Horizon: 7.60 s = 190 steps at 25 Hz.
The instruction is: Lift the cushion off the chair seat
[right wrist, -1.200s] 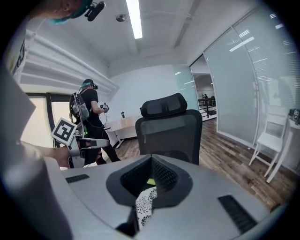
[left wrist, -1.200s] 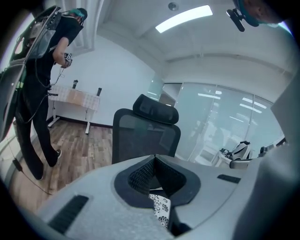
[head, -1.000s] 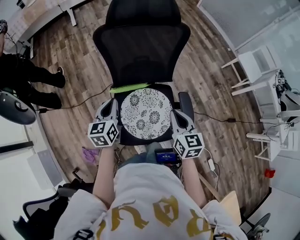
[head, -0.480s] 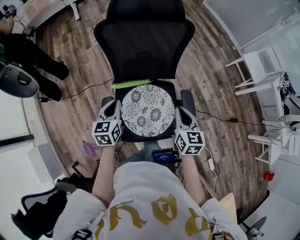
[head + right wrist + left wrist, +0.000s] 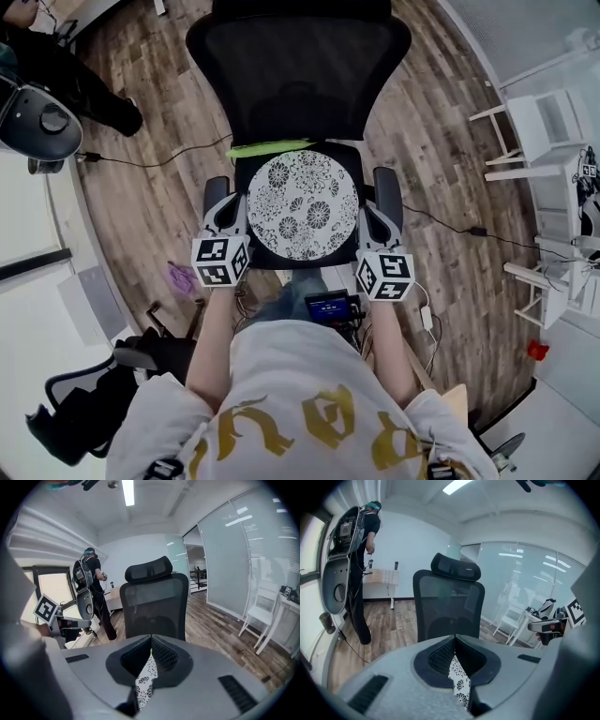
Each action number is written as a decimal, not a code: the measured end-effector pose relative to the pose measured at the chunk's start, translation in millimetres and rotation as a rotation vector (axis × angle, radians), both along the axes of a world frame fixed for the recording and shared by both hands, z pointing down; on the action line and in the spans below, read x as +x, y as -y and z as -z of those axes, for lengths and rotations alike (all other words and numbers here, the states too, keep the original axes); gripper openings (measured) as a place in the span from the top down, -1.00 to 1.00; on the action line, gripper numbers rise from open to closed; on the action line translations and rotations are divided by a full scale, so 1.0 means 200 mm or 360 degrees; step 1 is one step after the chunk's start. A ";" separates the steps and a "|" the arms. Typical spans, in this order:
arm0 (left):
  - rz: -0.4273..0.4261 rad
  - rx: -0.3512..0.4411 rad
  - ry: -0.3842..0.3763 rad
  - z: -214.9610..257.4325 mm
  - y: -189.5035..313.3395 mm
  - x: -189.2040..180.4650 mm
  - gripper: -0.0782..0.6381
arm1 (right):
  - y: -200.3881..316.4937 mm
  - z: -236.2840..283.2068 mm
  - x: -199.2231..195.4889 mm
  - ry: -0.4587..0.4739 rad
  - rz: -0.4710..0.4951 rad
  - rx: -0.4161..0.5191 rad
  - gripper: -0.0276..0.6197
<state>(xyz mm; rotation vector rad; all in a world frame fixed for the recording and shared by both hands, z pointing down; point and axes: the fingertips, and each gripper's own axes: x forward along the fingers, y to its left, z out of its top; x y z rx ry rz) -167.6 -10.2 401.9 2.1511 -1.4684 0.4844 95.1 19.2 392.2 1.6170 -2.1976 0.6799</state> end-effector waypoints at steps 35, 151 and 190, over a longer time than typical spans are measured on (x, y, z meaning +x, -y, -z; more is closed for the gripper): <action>0.0031 -0.0464 0.0193 -0.83 0.01 -0.04 0.75 | 0.12 -0.87 -0.05 -0.0216 0.0261 -0.0503 0.87; 0.0101 -0.1095 0.0551 -1.91 -0.13 -0.12 0.69 | 0.07 -1.94 0.25 -0.0496 0.0093 -0.1021 0.84; 0.0123 -0.0884 0.0594 -1.40 -0.07 -0.04 0.69 | 0.13 -1.47 0.29 -0.0417 0.0060 -0.0847 0.84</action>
